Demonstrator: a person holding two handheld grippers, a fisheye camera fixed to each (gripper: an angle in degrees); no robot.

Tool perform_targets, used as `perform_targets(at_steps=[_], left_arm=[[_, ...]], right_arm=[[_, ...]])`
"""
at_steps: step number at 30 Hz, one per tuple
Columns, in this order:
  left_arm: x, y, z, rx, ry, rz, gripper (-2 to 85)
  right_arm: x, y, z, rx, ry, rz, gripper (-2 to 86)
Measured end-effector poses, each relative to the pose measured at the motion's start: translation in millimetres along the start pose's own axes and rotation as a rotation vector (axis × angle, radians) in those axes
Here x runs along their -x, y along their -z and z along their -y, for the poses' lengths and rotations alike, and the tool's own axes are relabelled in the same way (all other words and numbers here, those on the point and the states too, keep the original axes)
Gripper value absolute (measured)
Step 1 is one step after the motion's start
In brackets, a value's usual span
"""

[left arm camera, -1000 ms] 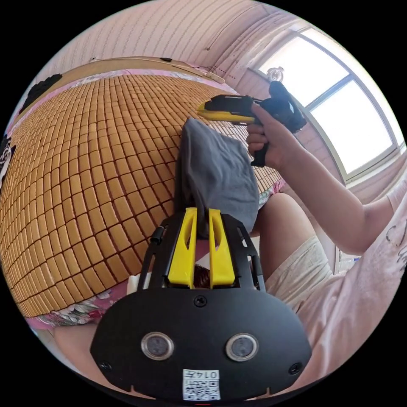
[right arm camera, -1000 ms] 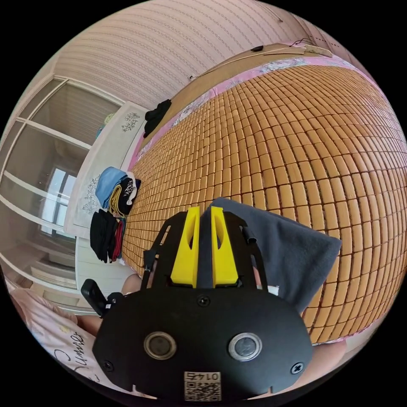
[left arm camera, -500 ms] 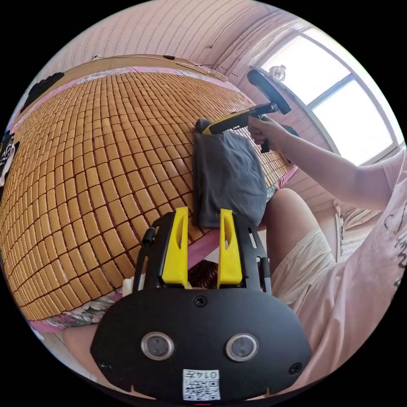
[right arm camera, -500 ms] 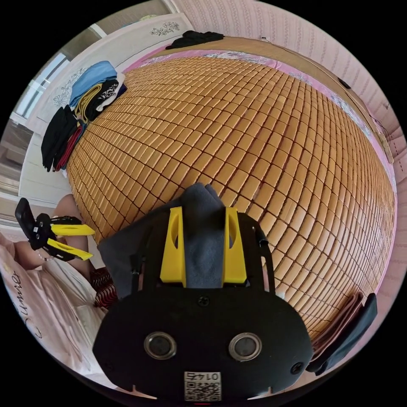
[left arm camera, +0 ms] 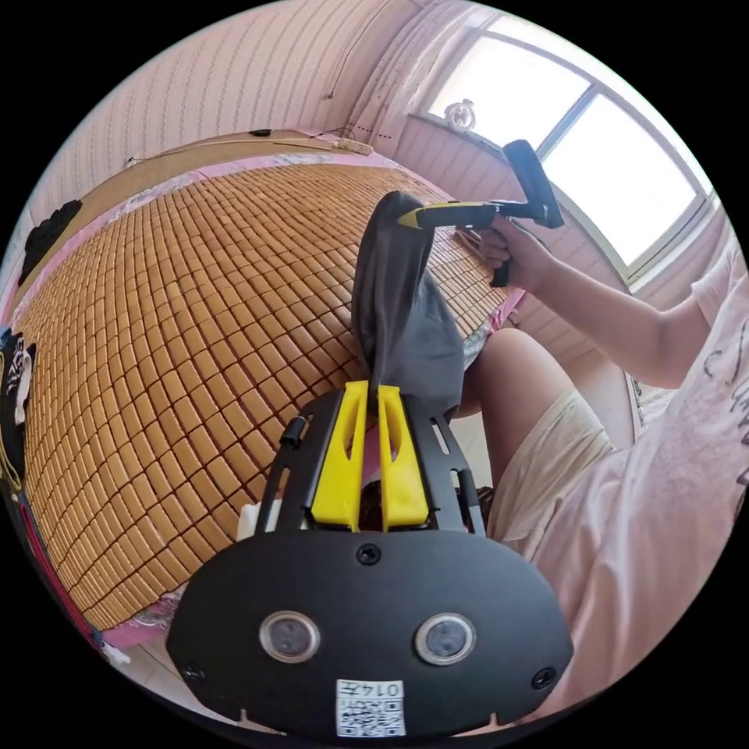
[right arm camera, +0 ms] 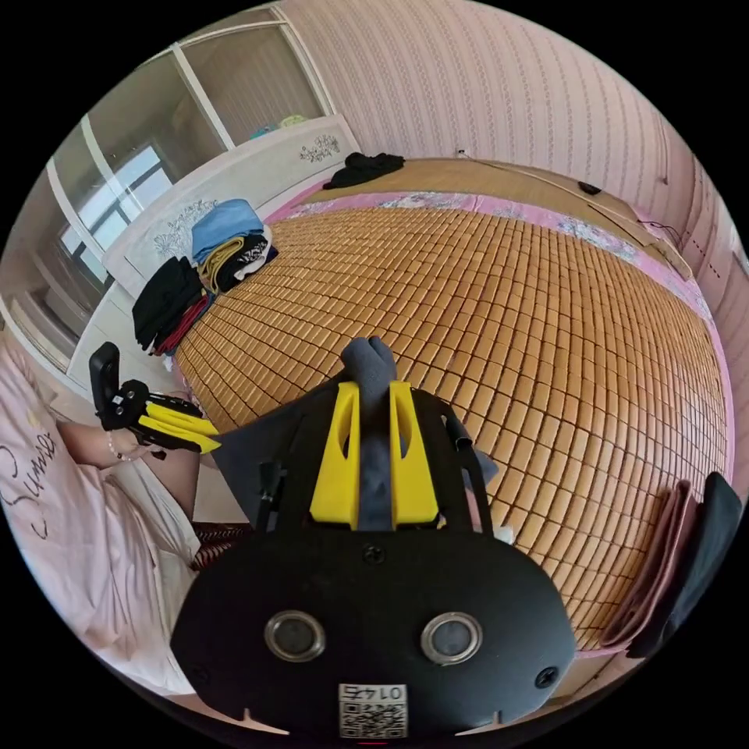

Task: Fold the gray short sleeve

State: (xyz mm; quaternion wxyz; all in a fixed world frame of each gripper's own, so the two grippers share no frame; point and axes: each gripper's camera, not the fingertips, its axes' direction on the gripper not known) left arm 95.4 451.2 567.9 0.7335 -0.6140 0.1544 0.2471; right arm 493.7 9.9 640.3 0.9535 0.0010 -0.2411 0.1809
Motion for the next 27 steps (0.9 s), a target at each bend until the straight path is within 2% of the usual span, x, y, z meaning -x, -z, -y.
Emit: perform_targets(at_steps=[5, 13, 15, 17, 20, 23, 25, 27], left_arm=[[-38, 55, 21, -0.061, -0.212, -0.004, -0.2], [-99, 52, 106, -0.162, -0.52, -0.226, -0.2], [-117, 37, 135, -0.2, -0.569, -0.275, 0.0], [-138, 9, 181, -0.249, -0.587, -0.351, 0.8], [-152, -46, 250, -0.252, -0.435, -0.463, 4.4], [-157, -112, 296, -0.122, -0.334, -0.349, 6.7], [-146, -132, 296, -0.031, -0.316, -0.268, 7.2], [-123, -129, 275, -0.016, -0.284, -0.278, 7.4]], right_arm=[[11, 97, -85, -0.308, -0.147, 0.021, 6.2], [3, 233, -170, -0.522, -0.341, -0.181, 6.2], [-9, 267, -172, -0.509, -0.369, -0.239, 6.2], [-34, 307, -158, -0.397, -0.405, -0.365, 6.1], [-97, 336, -122, -0.182, -0.482, -0.538, 6.9], [-190, 323, -101, -0.041, -0.679, -0.609, 8.4], [-230, 303, -104, 0.034, -0.823, -0.591, 9.0], [-232, 287, -109, 0.045, -0.837, -0.615, 8.6]])
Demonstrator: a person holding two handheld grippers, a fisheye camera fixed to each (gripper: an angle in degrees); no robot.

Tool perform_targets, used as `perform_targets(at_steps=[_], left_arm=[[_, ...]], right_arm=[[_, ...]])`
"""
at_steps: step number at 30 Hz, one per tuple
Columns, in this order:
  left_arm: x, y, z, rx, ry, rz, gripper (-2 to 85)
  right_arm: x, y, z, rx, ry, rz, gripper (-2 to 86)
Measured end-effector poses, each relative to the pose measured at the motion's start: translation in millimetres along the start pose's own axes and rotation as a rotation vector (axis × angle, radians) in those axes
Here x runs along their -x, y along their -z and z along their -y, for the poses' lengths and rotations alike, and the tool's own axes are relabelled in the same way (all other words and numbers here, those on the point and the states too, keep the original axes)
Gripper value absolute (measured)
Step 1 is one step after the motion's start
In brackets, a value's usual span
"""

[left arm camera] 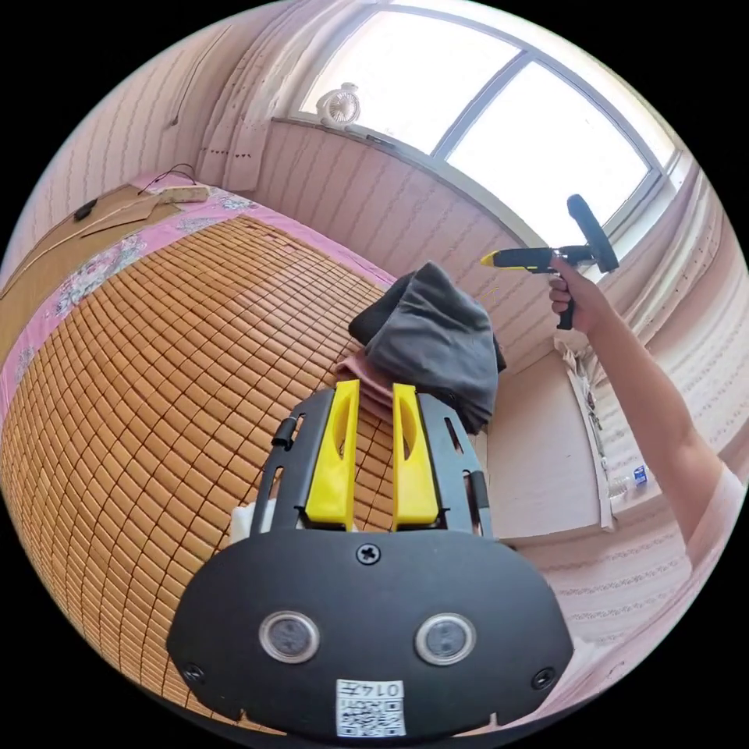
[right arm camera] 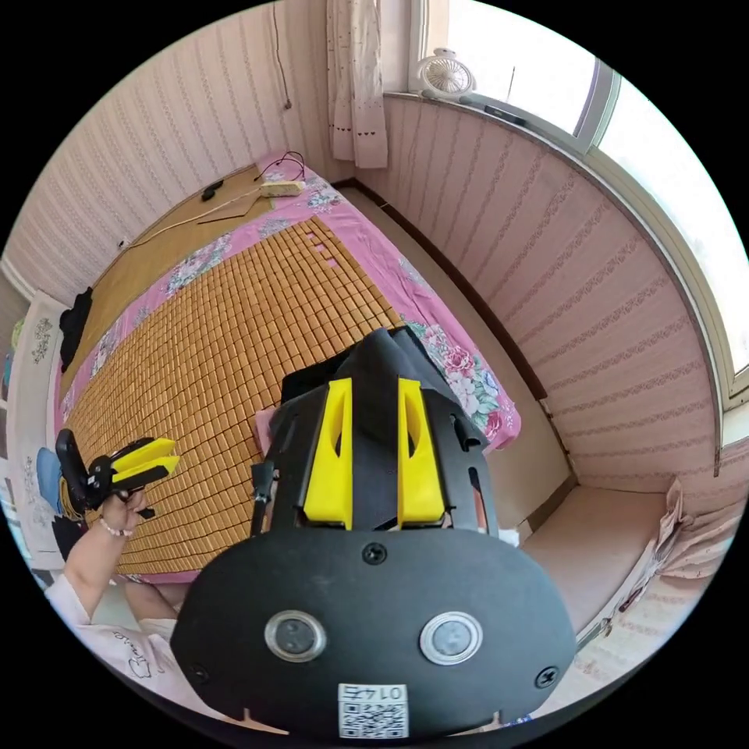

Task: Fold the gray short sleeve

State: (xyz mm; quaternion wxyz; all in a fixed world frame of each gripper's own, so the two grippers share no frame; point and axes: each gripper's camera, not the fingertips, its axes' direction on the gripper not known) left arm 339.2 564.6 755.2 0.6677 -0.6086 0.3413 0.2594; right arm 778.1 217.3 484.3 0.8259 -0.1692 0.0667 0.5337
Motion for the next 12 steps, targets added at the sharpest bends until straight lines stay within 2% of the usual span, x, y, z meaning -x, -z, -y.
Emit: perform_targets(at_steps=[3, 6, 9, 12], left_arm=[[13, 42, -75, -0.002, -0.034, 0.064, 7.7], [20, 103, -175, 0.013, 0.0, 0.163, 7.8], [15, 175, -285, 0.031, 0.113, 0.329, 7.8], [-6, 254, -391, -0.034, 0.275, 0.531, 7.8]], right_arm=[[26, -1, -38, -0.082, 0.088, -0.043, 8.2], [64, -2, -99, -0.118, 0.204, -0.004, 8.3], [115, -3, -171, -0.138, 0.337, 0.117, 8.6], [178, -5, -231, -0.178, 0.453, 0.238, 8.3]])
